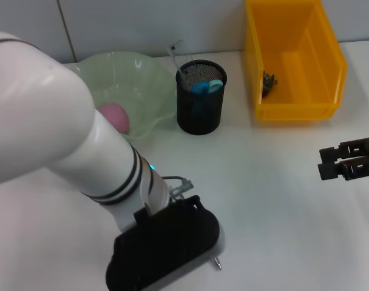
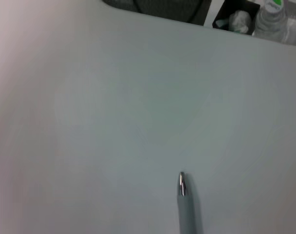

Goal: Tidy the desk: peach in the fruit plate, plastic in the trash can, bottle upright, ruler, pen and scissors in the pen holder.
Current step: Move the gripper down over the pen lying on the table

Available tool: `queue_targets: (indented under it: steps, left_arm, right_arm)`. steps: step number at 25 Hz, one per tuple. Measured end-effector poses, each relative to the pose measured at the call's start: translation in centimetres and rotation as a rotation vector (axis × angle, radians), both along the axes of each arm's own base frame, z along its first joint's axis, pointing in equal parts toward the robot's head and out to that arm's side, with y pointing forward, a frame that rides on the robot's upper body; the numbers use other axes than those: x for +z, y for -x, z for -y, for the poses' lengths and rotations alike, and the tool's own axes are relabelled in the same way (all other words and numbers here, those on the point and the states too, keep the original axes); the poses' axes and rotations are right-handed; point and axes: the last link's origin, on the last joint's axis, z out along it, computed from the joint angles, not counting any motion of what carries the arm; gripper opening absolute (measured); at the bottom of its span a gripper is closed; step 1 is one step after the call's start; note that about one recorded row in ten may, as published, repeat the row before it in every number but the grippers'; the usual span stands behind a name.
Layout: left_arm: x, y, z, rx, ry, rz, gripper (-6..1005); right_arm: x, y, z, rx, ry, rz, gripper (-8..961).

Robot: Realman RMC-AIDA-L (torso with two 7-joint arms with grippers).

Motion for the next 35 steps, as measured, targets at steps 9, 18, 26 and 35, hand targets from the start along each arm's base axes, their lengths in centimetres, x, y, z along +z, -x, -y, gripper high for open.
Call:
queue_targets:
  steps: [9,18,26,35]
  left_arm:
    - [-3.2,-0.3,0.2,-0.193,0.05,-0.023,570]
    - [-4.4,-0.8,-0.2,-0.235,0.054,-0.065,544]
    - [-4.9,-1.1,-0.5,-0.232,0.048,-0.094,523]
    - [-5.1,-1.1,-0.8,-0.234,0.046,-0.108,499]
  right_arm:
    - [0.0,0.2,-0.1,0.014,0.008,0.003,756]
    - [-0.2,0.5,-0.2,0.042,0.016,0.017,756]
    - [-0.3,0.9,-0.5,0.062,0.031,0.034,756]
    - [-0.3,1.1,-0.6,0.071,0.034,0.039,756]
